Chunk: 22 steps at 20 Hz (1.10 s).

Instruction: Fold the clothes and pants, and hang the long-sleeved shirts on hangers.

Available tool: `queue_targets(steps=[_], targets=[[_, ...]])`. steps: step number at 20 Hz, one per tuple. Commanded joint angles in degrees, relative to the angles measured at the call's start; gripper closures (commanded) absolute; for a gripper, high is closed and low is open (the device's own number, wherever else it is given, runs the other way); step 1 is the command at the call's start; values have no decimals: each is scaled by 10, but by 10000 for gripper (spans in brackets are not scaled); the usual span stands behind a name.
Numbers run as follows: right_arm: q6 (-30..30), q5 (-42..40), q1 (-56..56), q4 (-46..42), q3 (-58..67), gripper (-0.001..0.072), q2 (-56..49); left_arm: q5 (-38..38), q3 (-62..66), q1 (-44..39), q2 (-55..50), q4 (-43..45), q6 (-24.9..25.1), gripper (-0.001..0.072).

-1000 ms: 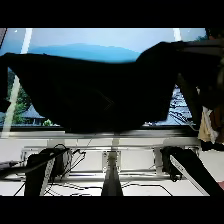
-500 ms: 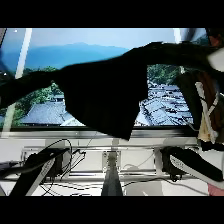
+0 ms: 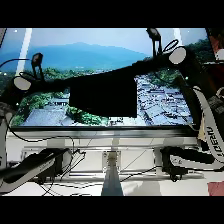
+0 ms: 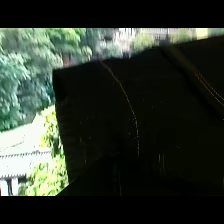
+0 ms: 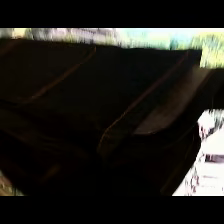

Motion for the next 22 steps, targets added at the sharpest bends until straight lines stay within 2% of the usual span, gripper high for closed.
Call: queue_targets(steps=[1, 3, 8, 9, 10, 11, 12, 13, 14, 15, 17, 18, 22], targets=[[21, 152, 1, -23, -44, 698, -6, -157, 0, -2, -11, 56, 9, 694], [37, 203, 5, -19, -122, 698, -5, -233, -2, -4, -16, 81, 9, 694], [46, 174, 44, 52, -291, 697, 6, -227, -27, -23, -51, 82, 9, 693], [54, 160, 51, 61, -299, 670, 6, -219, -27, -23, -63, 82, 9, 690], [66, 148, 56, 67, -299, 532, 6, -212, -27, -23, -73, 82, 9, 614], [66, 141, 58, 78, -294, 390, 6, -204, -27, -22, -80, 82, 9, 345], [66, 142, 58, 84, -283, 305, 6, -197, -27, -22, -82, 80, 9, 87], [66, 151, 58, 85, -268, 218, 6, -189, -26, -22, -82, 75, 9, 17], [66, 169, 58, 83, -248, 99, 6, -184, -25, -22, -81, 72, 9, 17], [65, 186, 58, 78, -226, 67, 6, -181, -22, -22, -81, 72, 9, 17], [59, 214, 57, 31, -172, 69, 13, -179, -12, -21, -80, 72, 9, 17], [60, 220, 57, -18, -144, 91, 24, -178, -7, -21, -78, 74, 9, 18], [26, 216, 24, -243, -99, 91, 95, -140, 28, -6, -33, 110, 9, 18]])
